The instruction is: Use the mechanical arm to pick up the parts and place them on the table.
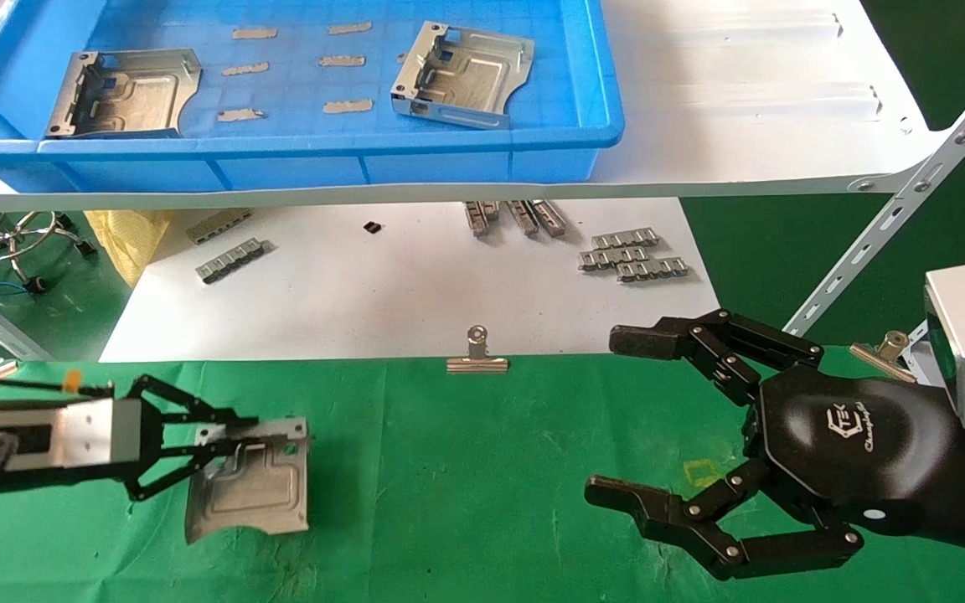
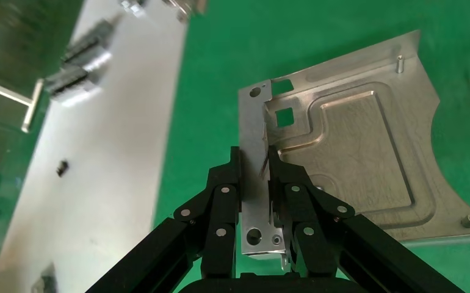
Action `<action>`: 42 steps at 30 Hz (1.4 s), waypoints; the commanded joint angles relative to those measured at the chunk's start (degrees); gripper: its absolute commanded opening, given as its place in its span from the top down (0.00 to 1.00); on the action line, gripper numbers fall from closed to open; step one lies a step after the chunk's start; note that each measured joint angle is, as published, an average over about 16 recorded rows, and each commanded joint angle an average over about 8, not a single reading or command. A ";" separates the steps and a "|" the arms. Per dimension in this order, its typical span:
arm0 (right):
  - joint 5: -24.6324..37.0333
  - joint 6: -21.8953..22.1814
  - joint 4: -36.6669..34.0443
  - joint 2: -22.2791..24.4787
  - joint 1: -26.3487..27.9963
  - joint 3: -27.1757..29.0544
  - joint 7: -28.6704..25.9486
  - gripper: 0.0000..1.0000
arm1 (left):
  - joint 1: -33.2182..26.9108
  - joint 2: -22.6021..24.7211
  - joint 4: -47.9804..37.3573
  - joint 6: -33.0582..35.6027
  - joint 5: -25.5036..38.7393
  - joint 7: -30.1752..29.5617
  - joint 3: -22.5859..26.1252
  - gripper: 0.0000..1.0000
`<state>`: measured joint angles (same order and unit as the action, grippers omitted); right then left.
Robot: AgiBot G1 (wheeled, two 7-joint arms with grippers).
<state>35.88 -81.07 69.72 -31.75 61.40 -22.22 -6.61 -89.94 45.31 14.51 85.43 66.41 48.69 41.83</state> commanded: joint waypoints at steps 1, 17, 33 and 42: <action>0.00 0.00 0.00 0.00 0.00 0.00 0.00 0.00 | 0.27 0.49 -1.74 -0.37 0.83 2.65 0.44 0.69; 0.00 0.00 0.00 0.00 0.00 0.00 0.00 0.00 | -0.21 2.23 -8.95 2.16 0.62 10.35 0.26 0.00; 0.00 0.01 -0.01 0.00 -0.01 0.00 0.00 0.00 | 6.04 0.13 -9.83 6.52 -11.41 -11.57 -5.80 0.00; -0.01 0.02 -0.01 0.00 -0.01 0.00 0.00 0.00 | 7.83 -0.20 -9.59 6.45 -12.99 -13.46 -6.49 0.00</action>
<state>35.88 -81.06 69.71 -31.75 61.39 -22.22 -6.61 -81.86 45.02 5.44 91.85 53.32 34.60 35.18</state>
